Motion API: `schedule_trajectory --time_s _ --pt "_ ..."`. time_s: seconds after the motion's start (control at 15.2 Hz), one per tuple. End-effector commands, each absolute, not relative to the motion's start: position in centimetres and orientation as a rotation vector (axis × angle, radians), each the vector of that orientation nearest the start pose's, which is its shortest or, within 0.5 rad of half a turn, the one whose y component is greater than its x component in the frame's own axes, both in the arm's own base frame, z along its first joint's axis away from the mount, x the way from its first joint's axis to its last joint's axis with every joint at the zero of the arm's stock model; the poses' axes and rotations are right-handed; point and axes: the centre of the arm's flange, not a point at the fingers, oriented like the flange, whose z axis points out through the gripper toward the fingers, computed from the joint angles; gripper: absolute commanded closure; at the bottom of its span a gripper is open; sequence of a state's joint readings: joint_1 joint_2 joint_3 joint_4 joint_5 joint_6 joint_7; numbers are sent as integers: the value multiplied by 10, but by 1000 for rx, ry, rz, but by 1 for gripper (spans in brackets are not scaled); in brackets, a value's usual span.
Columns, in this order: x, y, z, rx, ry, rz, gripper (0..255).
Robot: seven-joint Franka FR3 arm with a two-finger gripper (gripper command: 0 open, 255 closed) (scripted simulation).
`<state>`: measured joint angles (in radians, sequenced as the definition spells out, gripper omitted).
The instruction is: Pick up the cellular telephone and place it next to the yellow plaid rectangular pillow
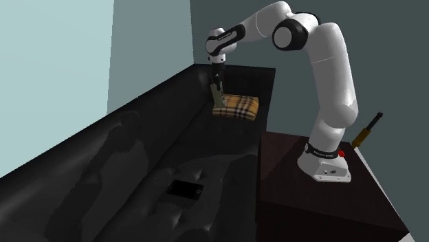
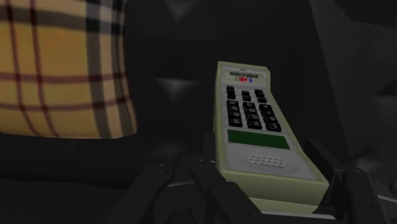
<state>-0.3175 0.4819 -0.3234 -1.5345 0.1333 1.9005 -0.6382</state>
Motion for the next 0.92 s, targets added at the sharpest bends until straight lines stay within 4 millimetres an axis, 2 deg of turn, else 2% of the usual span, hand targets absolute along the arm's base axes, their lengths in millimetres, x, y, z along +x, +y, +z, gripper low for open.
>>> schedule_trajectory --time_s 0.0,0.33,0.86 --pt "576 -396 373 -3105 35 134 255" --pt "595 -456 353 -3105 35 134 255" --pt "597 -460 315 -3105 35 134 255"
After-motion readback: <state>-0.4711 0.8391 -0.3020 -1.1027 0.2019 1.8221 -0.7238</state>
